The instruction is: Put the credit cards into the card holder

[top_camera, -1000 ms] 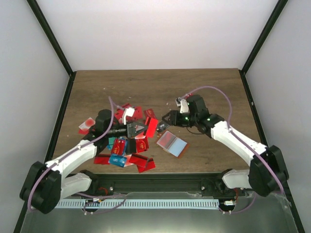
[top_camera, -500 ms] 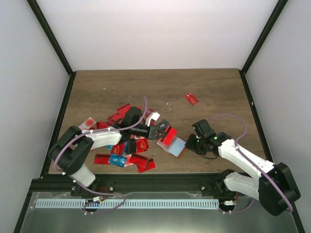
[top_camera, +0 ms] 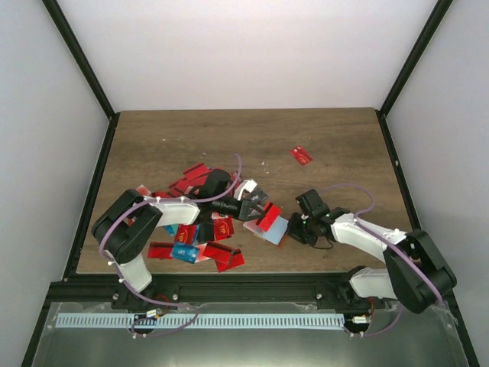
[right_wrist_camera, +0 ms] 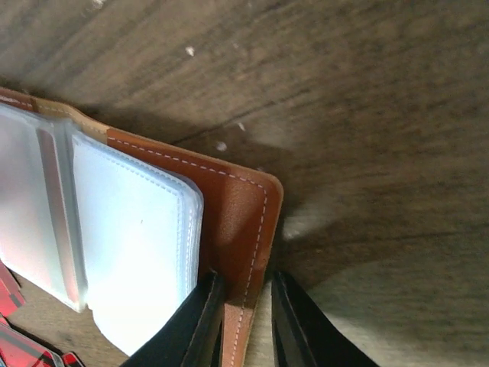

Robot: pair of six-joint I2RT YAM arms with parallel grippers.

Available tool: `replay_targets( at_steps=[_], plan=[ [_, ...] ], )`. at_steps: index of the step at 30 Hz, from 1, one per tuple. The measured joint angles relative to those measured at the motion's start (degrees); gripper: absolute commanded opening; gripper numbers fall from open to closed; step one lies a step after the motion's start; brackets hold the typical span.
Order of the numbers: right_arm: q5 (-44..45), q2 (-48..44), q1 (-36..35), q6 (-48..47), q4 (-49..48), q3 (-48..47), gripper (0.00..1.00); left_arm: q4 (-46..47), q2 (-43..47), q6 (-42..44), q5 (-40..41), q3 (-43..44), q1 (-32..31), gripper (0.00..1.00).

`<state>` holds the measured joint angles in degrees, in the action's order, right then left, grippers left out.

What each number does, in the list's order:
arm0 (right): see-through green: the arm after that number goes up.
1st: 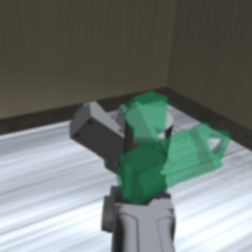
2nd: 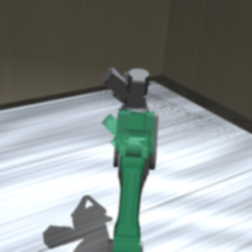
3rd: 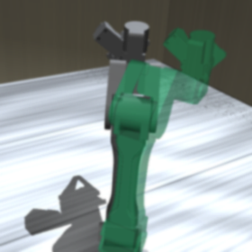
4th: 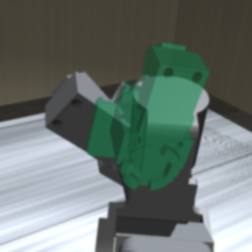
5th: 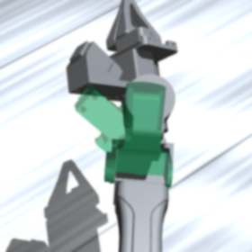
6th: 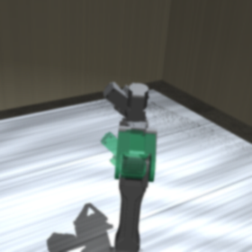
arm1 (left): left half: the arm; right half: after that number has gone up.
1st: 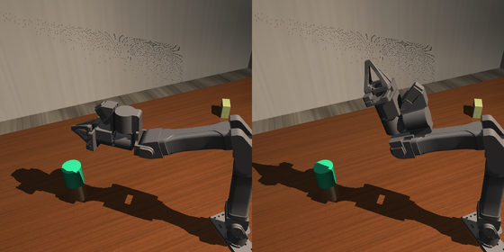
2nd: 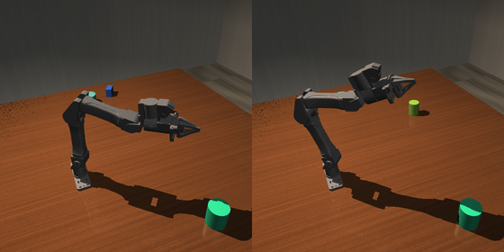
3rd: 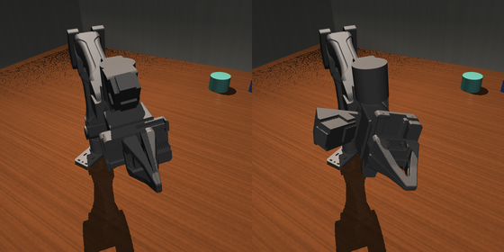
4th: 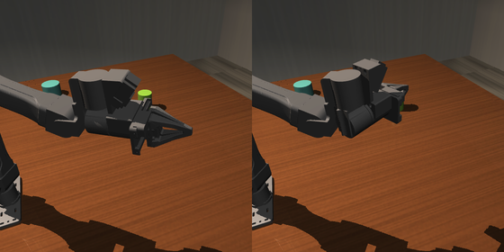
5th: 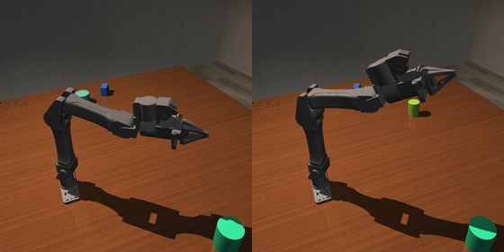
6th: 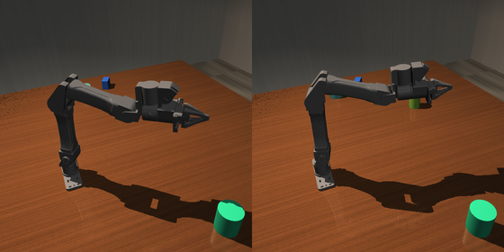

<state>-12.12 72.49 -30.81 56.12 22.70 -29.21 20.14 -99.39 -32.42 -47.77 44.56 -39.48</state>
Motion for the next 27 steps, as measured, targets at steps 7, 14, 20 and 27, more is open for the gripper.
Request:
replay_targets(
  at_steps=[7, 14, 20, 27],
  plan=[
    [-0.33, 3.72, 3.06, -3.26, -5.14, -0.79, 0.08, -4.09, 0.00, 1.70, 4.79, 0.85, 0.24, 0.04],
    [-1.62, 6.01, 6.25, -8.04, -9.55, -1.16, 0.08, -5.92, 0.00, 1.09, 8.31, 1.01, 0.98, 0.04],
    [-2.43, 6.21, 6.51, -10.25, -10.32, -1.05, 0.09, -4.33, 0.00, -3.04, 9.44, -0.09, 0.92, 0.04],
    [-2.86, 6.19, 6.64, -10.91, -10.97, -0.70, 0.08, -5.49, -0.83, -9.60, 13.07, -1.20, 0.15, 0.04]
  ],
)
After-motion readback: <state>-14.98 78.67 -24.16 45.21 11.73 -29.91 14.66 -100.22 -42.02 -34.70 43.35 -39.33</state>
